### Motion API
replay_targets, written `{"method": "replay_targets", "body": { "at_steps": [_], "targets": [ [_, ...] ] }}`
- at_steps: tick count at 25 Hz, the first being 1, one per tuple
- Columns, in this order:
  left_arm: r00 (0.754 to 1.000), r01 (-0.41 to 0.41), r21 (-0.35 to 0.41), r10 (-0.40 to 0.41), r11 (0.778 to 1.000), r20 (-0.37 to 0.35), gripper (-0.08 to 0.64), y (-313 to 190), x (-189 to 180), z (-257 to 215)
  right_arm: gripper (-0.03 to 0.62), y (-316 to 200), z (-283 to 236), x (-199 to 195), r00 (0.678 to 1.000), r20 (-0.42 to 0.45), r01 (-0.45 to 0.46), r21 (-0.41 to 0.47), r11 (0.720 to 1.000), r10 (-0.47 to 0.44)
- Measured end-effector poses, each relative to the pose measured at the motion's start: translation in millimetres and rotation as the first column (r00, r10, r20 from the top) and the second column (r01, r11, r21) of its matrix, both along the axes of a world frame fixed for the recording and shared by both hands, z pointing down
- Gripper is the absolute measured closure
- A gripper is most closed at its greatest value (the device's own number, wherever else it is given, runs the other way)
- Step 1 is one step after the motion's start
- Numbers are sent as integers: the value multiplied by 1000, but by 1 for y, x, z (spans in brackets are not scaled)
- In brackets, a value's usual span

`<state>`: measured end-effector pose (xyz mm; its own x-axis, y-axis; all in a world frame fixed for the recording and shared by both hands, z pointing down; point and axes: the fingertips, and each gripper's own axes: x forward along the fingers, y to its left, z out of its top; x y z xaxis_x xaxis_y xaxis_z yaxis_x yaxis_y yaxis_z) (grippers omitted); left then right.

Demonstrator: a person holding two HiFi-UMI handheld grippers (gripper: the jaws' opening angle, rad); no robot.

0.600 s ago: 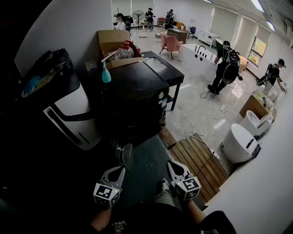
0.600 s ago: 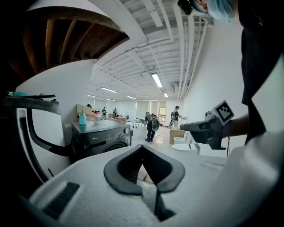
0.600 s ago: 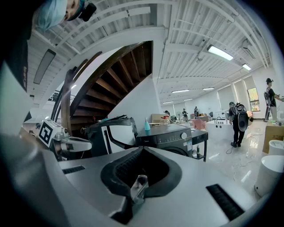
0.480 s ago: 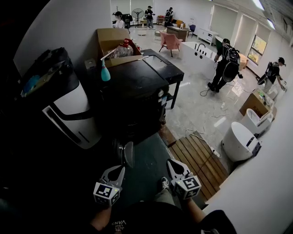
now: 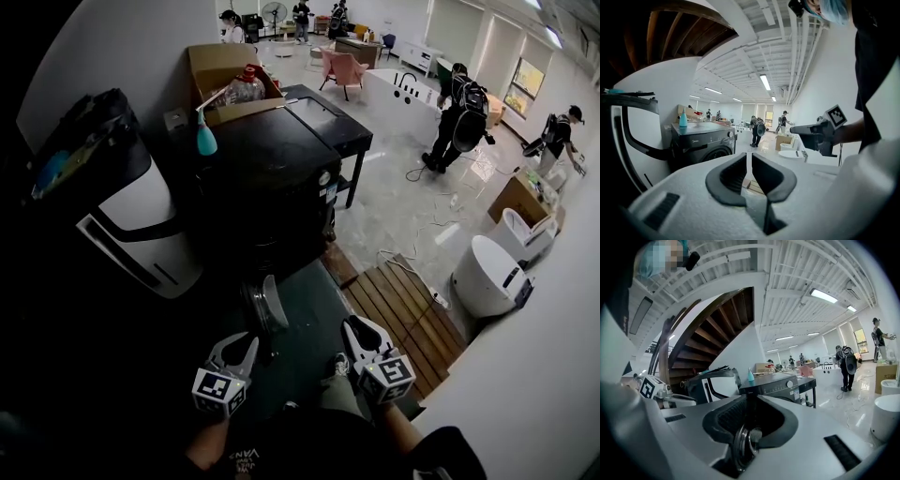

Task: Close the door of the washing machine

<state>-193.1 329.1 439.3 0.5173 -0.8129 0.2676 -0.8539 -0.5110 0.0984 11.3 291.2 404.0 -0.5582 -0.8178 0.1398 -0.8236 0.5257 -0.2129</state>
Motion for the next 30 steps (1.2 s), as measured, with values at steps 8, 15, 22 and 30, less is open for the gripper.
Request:
{"method": "replay_targets", "body": {
  "at_steps": [8, 15, 22, 30],
  "targets": [
    [1000, 25, -172, -26, 985, -1, 328, -33, 7, 65, 445, -32, 26, 19, 1000, -12, 14, -55, 998, -15],
    [994, 108, -283, -103, 953, 31, 264, -83, 13, 116, 428, -81, 41, 36, 999, 4, 47, -127, 991, -47],
    [973, 225, -402, -229, 888, 39, 204, -129, 11, 166, 410, -130, 58, 55, 992, -17, 118, -173, 978, -123],
    [938, 323, -563, -338, 761, 80, 118, -161, 4, 233, 408, -171, 74, 87, 985, -31, 160, -197, 967, -169]
  ]
}}
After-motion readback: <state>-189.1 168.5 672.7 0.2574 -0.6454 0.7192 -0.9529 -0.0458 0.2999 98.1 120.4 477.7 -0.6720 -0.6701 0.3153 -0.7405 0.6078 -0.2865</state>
